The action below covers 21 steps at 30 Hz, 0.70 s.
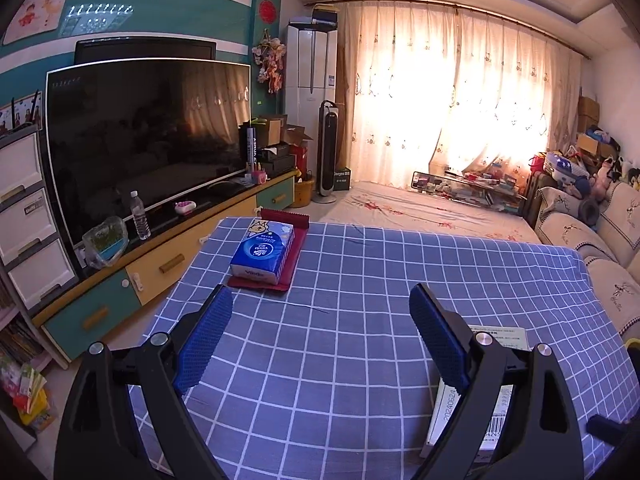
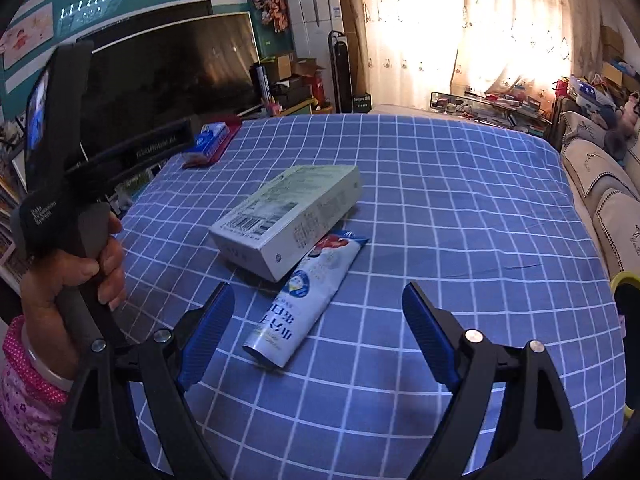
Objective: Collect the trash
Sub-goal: 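Grasp the white toothpaste tube with the right gripper, then carry the toothpaste tube over the bin and open the right gripper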
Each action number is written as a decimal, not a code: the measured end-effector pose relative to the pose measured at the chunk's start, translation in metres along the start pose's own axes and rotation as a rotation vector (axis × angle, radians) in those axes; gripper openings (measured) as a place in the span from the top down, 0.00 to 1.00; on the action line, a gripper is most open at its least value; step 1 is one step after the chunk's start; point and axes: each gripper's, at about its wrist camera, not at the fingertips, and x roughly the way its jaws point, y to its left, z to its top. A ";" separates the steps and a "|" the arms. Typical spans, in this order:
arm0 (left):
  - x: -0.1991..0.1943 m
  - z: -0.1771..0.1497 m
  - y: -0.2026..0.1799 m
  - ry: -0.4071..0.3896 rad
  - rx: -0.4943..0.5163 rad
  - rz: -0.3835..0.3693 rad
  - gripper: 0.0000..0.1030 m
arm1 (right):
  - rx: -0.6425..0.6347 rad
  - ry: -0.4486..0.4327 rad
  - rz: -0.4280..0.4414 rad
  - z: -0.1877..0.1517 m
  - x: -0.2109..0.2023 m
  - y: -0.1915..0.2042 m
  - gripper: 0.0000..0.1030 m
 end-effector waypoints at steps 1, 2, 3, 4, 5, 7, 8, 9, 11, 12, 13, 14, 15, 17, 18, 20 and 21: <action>-0.001 -0.001 -0.001 -0.005 0.006 0.002 0.14 | -0.010 0.018 -0.013 -0.001 0.006 0.004 0.21; -0.001 -0.001 -0.003 -0.012 0.014 0.001 0.14 | -0.018 0.034 -0.026 -0.002 0.011 0.007 0.21; -0.002 -0.002 -0.003 -0.015 0.018 -0.003 0.14 | -0.020 0.060 -0.031 -0.002 0.016 0.008 0.24; -0.004 -0.003 -0.006 -0.015 0.022 -0.009 0.14 | -0.013 0.076 -0.028 -0.002 0.020 0.007 0.26; -0.005 -0.004 -0.007 -0.013 0.024 -0.014 0.14 | -0.005 0.086 -0.032 -0.002 0.023 0.007 0.28; -0.005 -0.005 -0.009 -0.007 0.027 -0.023 0.14 | -0.006 0.107 -0.046 -0.002 0.031 0.008 0.31; -0.005 -0.006 -0.011 -0.004 0.028 -0.026 0.14 | -0.007 0.118 -0.047 -0.001 0.037 0.010 0.35; -0.005 -0.006 -0.011 -0.003 0.031 -0.027 0.14 | -0.008 0.132 -0.051 -0.001 0.039 0.010 0.37; -0.004 -0.007 -0.012 0.000 0.029 -0.028 0.14 | -0.019 0.136 -0.066 -0.001 0.043 0.010 0.41; -0.004 -0.007 -0.011 0.002 0.026 -0.031 0.14 | -0.025 0.138 -0.075 -0.001 0.043 0.010 0.45; -0.004 -0.007 -0.011 0.004 0.024 -0.033 0.14 | -0.028 0.140 -0.080 -0.001 0.046 0.010 0.47; -0.003 -0.007 -0.010 0.006 0.022 -0.033 0.14 | -0.029 0.140 -0.086 -0.001 0.048 0.010 0.54; -0.003 -0.008 -0.010 0.008 0.020 -0.032 0.14 | -0.029 0.140 -0.092 -0.001 0.048 0.008 0.62; -0.001 -0.008 -0.009 0.014 0.017 -0.034 0.14 | -0.021 0.140 -0.095 0.000 0.046 0.001 0.76; -0.001 -0.009 -0.009 0.016 0.017 -0.035 0.14 | -0.014 0.141 -0.090 0.000 0.043 -0.004 0.81; 0.000 -0.009 -0.009 0.017 0.016 -0.036 0.14 | -0.001 0.140 -0.076 -0.002 0.037 -0.013 0.83; 0.000 -0.010 -0.009 0.017 0.017 -0.035 0.14 | 0.005 0.139 -0.074 -0.003 0.034 -0.018 0.84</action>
